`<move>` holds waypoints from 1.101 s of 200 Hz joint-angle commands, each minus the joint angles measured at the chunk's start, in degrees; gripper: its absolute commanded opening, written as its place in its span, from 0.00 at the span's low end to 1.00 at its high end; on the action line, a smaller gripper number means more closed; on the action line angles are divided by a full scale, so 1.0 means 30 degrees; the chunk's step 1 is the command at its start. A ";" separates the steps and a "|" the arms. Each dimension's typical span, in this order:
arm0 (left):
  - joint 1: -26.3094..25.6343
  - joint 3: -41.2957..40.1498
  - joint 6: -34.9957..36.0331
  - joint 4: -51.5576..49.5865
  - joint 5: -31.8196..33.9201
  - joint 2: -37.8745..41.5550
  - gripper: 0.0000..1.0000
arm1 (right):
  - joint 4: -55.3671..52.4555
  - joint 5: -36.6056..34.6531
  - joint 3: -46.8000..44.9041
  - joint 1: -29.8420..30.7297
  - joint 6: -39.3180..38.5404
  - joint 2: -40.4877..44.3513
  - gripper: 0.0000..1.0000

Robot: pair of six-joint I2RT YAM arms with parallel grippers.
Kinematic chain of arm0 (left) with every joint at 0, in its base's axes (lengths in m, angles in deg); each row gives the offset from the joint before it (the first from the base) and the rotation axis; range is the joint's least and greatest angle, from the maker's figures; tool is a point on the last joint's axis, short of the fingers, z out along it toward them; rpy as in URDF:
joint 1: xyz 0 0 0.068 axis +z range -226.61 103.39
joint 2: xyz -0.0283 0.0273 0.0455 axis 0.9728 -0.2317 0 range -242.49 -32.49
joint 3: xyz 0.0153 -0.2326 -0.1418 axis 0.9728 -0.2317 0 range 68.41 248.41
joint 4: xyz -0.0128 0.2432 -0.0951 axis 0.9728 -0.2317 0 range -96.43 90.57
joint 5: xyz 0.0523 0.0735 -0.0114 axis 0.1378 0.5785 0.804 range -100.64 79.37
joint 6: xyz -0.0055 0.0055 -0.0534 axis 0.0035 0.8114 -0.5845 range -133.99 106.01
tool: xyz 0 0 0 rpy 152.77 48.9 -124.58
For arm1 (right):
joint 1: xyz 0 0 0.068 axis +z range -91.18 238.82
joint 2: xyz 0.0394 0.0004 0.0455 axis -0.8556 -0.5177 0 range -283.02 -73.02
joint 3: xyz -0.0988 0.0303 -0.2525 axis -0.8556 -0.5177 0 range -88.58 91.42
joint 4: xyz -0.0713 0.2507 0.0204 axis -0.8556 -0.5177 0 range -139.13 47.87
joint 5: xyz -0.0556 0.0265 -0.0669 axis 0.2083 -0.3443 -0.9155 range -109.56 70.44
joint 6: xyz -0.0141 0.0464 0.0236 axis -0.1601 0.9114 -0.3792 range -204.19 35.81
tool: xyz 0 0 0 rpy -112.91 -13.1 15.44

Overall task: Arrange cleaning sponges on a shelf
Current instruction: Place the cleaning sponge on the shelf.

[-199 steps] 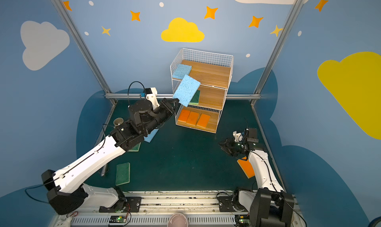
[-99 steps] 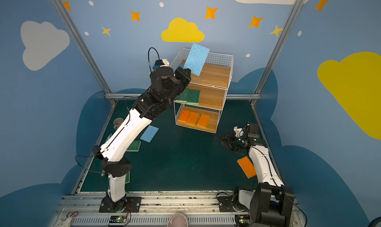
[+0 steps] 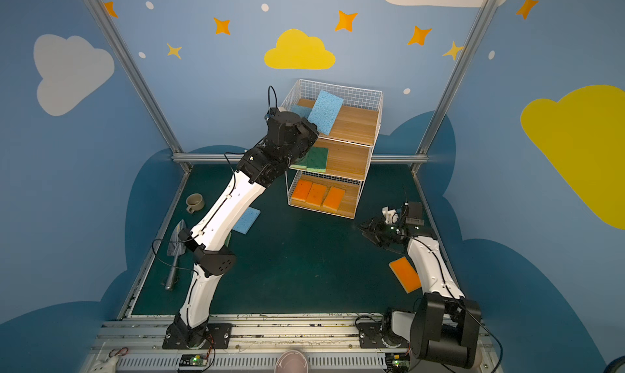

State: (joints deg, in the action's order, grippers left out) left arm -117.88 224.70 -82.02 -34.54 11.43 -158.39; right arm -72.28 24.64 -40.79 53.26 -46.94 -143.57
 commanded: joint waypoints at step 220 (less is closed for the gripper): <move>0.0108 0.0170 -0.1597 0.0350 0.0437 -0.0658 0.44 | 0.0053 0.0052 -0.0094 -0.0065 -0.0330 -0.0114 0.42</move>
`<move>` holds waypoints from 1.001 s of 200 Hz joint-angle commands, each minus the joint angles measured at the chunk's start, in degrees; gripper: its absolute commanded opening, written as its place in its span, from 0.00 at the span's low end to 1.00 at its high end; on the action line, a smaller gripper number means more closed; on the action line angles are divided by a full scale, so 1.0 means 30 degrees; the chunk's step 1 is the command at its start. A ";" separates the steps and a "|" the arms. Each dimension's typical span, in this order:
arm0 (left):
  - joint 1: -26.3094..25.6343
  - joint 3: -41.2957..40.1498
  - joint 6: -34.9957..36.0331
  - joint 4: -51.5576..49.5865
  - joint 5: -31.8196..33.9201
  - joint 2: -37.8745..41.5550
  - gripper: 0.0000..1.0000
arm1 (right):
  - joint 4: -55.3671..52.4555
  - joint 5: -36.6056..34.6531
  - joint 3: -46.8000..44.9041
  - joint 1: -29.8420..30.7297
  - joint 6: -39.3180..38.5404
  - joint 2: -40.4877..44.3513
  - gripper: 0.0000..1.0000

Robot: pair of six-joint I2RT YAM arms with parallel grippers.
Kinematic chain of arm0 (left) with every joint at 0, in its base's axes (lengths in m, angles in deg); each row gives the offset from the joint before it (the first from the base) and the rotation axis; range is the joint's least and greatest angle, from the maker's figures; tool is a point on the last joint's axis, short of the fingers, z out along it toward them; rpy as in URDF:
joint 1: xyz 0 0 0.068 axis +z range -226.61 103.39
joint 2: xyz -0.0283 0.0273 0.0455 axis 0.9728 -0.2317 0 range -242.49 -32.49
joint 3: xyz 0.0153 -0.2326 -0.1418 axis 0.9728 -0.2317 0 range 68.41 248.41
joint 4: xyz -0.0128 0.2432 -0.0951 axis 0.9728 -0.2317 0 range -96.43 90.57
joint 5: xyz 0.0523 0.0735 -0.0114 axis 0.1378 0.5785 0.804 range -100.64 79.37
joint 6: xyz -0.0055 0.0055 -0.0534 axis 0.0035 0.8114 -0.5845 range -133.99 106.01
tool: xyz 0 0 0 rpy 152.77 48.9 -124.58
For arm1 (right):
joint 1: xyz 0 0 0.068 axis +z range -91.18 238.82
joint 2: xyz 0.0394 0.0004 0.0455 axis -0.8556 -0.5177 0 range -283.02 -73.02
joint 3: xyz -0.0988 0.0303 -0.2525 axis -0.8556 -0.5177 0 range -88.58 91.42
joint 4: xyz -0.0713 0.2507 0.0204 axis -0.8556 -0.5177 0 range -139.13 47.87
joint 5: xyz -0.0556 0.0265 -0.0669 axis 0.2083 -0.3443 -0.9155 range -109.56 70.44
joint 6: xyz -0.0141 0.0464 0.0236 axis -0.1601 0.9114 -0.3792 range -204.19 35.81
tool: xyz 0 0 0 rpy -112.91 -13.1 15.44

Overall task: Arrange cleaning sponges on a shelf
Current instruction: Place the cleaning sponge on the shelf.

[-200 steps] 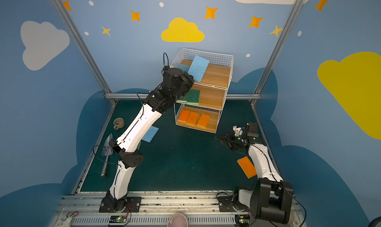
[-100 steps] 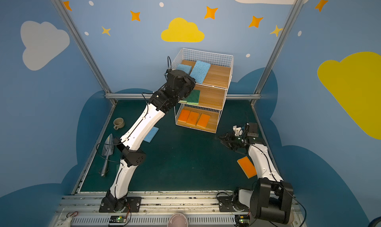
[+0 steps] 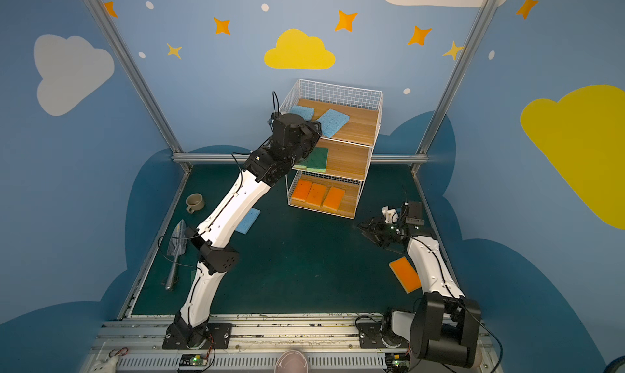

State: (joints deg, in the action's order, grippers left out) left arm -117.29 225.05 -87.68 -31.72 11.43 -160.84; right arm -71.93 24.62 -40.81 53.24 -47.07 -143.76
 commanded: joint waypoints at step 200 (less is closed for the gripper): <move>-0.1828 -2.6416 0.8438 0.8927 0.4115 1.8728 0.87 | -0.2619 -1.1244 1.2139 0.9358 -0.4261 0.1249 0.59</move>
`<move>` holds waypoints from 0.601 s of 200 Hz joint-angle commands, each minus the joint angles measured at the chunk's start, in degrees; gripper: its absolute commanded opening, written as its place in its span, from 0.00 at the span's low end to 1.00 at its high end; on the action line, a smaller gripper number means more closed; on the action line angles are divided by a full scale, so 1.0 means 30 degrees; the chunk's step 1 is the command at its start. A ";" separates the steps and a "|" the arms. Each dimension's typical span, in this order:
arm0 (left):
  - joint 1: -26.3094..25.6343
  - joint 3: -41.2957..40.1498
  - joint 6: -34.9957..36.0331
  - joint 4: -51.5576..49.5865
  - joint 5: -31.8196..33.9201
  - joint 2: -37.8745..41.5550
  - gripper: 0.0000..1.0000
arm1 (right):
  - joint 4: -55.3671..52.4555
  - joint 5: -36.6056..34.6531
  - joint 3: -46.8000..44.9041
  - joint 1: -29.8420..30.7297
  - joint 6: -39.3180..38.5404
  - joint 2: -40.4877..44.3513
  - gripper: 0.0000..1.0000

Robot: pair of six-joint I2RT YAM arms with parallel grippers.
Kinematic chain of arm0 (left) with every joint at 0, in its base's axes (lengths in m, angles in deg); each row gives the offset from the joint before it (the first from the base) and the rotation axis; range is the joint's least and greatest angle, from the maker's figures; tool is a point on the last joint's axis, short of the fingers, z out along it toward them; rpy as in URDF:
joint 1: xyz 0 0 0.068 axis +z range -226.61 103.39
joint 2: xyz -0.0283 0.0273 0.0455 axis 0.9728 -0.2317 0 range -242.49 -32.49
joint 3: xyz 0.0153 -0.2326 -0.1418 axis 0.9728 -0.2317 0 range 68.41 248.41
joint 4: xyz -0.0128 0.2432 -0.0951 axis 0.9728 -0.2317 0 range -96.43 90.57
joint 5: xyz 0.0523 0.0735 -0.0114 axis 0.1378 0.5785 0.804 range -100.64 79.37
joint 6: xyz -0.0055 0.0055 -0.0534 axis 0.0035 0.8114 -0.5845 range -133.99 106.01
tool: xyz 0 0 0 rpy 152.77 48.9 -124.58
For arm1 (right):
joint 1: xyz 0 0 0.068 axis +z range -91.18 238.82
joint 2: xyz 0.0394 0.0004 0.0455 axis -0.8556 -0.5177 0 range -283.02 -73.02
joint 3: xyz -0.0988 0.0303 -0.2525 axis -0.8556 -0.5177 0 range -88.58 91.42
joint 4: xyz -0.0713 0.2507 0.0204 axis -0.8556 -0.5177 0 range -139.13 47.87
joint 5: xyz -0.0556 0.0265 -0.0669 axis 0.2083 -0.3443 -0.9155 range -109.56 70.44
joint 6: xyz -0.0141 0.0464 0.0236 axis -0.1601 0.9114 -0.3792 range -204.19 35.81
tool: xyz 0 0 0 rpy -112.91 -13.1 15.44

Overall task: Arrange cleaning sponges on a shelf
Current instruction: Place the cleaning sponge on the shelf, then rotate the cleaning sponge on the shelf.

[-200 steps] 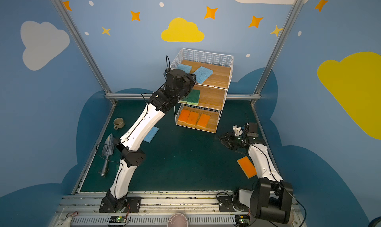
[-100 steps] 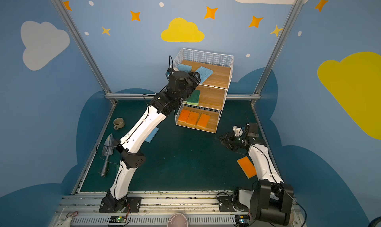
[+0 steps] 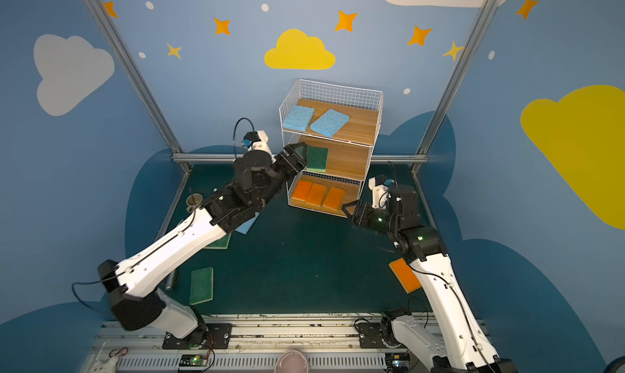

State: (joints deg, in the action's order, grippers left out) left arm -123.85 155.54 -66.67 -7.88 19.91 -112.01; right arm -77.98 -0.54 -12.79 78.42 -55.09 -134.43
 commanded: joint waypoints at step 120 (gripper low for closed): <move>0.1378 -1.6110 0.2303 0.0016 0.1000 1.1496 0.94 | -0.4087 -0.8942 2.0560 0.2479 -0.2624 -1.3529 0.67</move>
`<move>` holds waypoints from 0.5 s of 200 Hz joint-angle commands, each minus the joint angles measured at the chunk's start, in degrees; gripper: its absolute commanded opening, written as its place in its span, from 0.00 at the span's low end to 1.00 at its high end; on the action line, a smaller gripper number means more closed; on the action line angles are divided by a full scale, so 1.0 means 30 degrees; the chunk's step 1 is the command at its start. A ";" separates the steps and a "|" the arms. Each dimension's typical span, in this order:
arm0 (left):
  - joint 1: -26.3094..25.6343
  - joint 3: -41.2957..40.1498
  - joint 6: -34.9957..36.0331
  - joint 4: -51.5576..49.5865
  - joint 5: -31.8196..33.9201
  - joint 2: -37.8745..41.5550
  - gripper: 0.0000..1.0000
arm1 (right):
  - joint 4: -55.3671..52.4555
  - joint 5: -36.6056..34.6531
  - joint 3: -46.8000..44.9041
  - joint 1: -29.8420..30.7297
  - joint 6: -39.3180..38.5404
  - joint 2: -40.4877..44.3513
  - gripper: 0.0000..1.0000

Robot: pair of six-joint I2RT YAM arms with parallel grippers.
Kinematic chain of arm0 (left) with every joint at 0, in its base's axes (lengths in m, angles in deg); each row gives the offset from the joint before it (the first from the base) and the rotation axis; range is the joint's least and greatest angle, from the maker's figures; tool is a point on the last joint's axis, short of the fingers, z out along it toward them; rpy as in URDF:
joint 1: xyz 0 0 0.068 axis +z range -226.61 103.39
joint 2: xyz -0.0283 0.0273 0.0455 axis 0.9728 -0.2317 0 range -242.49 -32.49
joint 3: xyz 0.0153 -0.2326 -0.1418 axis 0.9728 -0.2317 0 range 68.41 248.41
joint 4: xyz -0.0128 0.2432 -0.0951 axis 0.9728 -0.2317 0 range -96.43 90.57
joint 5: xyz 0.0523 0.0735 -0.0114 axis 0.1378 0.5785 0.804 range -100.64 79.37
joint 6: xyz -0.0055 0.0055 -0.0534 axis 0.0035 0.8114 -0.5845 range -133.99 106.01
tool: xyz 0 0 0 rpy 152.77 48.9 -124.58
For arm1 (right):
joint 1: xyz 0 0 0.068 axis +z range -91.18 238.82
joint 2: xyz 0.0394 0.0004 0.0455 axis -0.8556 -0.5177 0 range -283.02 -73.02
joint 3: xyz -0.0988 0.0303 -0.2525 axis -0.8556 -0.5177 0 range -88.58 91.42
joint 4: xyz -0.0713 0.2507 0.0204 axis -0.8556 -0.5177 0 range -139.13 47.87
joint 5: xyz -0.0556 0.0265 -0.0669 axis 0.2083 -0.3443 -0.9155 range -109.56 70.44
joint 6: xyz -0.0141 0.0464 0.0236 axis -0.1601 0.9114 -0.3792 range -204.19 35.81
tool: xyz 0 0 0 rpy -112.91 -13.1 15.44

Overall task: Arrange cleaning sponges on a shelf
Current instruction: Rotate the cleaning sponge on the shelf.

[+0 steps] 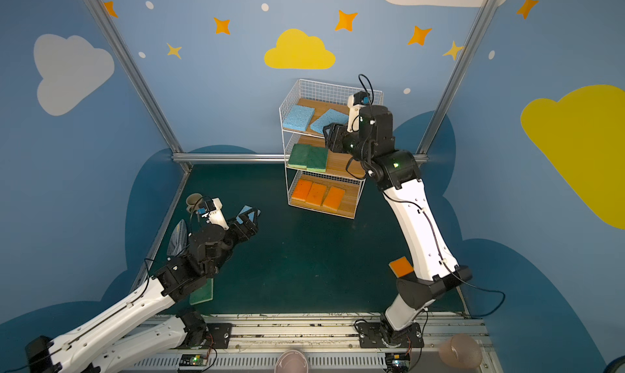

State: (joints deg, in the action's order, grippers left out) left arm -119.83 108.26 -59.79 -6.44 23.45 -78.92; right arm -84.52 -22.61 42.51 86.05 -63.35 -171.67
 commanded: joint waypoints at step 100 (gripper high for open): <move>-0.0128 -0.2104 -0.0965 -0.1766 -0.0944 0.1201 0.94 | -0.3778 -0.0435 0.6092 -0.1694 0.4027 -0.4613 0.67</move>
State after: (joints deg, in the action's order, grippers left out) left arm -119.98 102.67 -62.35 -10.13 20.72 -77.04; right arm -94.31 -25.72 57.48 82.13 -53.95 -184.31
